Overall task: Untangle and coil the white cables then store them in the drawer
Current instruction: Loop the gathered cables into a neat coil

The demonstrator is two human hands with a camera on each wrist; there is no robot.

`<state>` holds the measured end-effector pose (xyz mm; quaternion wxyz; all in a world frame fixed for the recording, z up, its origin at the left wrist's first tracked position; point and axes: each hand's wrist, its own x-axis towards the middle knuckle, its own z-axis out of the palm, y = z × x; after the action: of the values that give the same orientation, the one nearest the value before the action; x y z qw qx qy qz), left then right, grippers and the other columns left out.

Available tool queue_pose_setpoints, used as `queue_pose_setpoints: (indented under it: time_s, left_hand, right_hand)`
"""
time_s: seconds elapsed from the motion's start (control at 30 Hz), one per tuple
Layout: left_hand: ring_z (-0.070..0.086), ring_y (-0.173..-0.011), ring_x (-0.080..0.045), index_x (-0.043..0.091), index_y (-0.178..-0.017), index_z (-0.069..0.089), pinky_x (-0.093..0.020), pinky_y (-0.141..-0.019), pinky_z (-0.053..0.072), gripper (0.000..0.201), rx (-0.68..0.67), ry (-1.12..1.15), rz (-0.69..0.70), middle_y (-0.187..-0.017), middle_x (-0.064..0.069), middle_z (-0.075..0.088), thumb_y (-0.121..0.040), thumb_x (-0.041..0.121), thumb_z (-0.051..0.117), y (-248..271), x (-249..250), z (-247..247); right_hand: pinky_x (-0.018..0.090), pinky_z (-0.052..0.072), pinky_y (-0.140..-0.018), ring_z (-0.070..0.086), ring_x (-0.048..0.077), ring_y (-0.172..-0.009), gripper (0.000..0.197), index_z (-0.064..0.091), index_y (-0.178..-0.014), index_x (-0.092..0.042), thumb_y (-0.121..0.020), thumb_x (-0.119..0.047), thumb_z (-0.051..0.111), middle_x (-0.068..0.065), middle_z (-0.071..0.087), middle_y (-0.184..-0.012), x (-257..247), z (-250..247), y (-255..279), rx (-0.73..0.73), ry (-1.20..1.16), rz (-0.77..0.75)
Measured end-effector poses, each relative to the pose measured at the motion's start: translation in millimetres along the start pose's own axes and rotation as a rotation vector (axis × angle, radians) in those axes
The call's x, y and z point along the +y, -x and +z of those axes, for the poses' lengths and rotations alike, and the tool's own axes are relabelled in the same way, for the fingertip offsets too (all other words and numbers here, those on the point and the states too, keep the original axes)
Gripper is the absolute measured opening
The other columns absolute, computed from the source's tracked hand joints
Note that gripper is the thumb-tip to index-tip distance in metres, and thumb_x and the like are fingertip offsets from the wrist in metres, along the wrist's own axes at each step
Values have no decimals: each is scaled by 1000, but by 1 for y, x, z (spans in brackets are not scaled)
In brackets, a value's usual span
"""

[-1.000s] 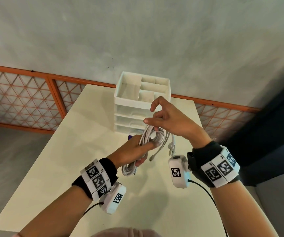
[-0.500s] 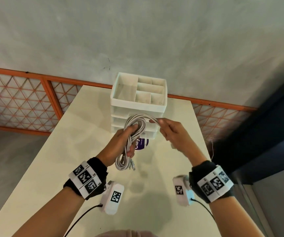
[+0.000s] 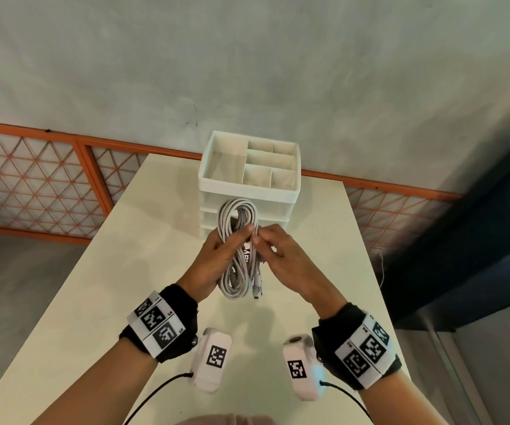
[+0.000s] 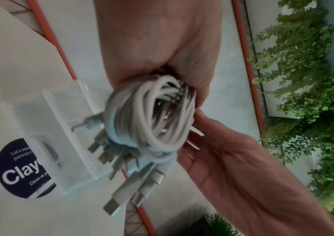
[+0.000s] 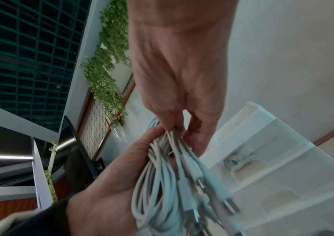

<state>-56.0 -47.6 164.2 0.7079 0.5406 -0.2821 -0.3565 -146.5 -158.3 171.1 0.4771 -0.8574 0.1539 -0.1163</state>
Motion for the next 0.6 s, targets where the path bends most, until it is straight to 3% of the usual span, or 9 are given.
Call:
queue_pose_setpoints:
  time_s: [0.07,0.13,0.23,0.3,0.43,0.53,0.6]
  left_hand:
    - [69,-79,-19,9,-94,67,-36,-75,59,25,-45,3,-29,-80,-5,70,-97,25,48,0,1,-1]
    - [67,-71,-14,12,-89,66,-27,-68,56,25,-54,11,-71,-72,-1,69,-97,24,46,0,2,-2]
    - [61,-73,-19,11,-88,65,-35,-72,51,26,-89,-7,-107,-75,-7,63,-97,27,47,-2,2,-5]
    - [59,-73,-19,9,-88,63,-38,-75,48,27,-117,-34,-110,-75,-6,61,-98,28,45,-2,0,-6]
    - [57,-67,-11,8,-86,57,-23,-67,49,25,-126,-56,-84,-71,-1,55,-99,24,43,-2,-1,-3]
    - [53,-72,-16,5,-88,56,-23,-67,49,25,-130,-111,-37,-76,-10,51,-100,23,43,-4,-3,-4]
    - [52,-66,-14,7,-85,55,-22,-63,48,25,-125,-137,-26,-71,-6,51,-100,23,42,-4,-3,-3]
  right_hand:
    - [14,46,-73,52,19,-82,21,63,-101,-5,-98,-16,46,8,45,-96,-2,-3,-3,26,82,-51]
    - [28,49,-73,55,23,-78,19,65,-96,-1,-96,-13,50,7,45,-91,-2,-4,-5,75,160,-104]
    - [36,54,-70,62,29,-76,16,65,-90,-1,-94,-10,52,10,48,-89,-1,-2,-6,118,221,-154]
    - [33,55,-67,63,31,-74,16,64,-88,-1,-94,-8,51,13,48,-88,-1,-3,-6,121,233,-154]
    - [27,57,-67,67,28,-74,16,63,-83,-5,-93,-3,50,21,55,-88,-5,-4,-4,122,152,-96]
    - [11,50,-62,66,3,-62,23,58,-81,-9,-94,3,43,12,64,-80,-9,-8,-1,38,61,-40]
    - [11,44,-66,63,8,-68,23,59,-82,-7,-96,-2,42,7,62,-80,-9,-11,-2,5,143,-33]
